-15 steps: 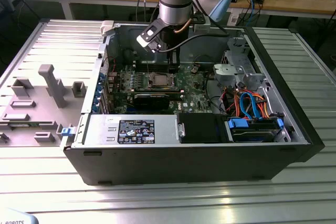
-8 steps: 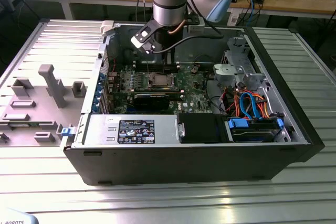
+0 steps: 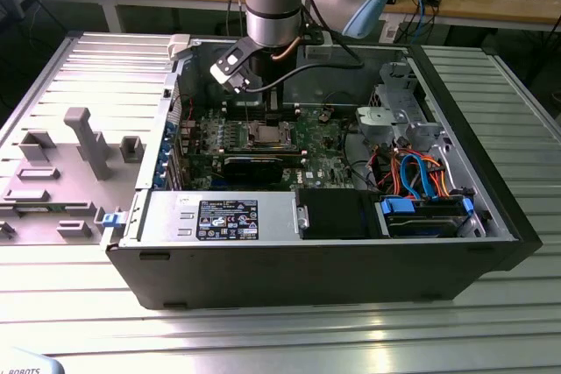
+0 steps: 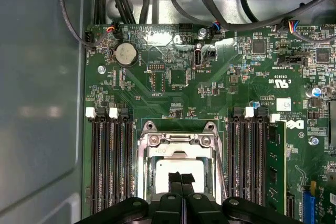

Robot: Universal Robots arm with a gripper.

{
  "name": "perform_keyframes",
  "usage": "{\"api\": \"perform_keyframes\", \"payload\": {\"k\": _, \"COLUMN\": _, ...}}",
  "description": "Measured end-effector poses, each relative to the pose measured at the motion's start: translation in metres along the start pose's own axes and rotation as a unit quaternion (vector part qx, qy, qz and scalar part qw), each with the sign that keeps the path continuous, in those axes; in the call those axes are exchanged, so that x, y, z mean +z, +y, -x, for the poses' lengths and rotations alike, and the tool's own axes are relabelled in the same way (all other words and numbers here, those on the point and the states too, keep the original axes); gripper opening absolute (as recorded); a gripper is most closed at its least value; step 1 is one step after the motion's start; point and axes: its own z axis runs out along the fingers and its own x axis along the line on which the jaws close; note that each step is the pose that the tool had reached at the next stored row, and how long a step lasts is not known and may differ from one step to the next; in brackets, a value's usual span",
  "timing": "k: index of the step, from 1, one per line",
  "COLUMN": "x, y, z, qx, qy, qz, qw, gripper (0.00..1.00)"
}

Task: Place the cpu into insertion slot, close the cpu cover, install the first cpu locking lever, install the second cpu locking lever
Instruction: 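Close the cpu cover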

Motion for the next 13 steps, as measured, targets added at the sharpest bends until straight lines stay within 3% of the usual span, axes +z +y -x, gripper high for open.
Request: {"api": "perform_keyframes", "payload": {"k": 13, "x": 0.0000, "y": -0.0002, "z": 0.0000, "qx": 0.000, "qy": 0.0000, "qz": 0.0000, "qw": 1.00000, "gripper": 0.11}}
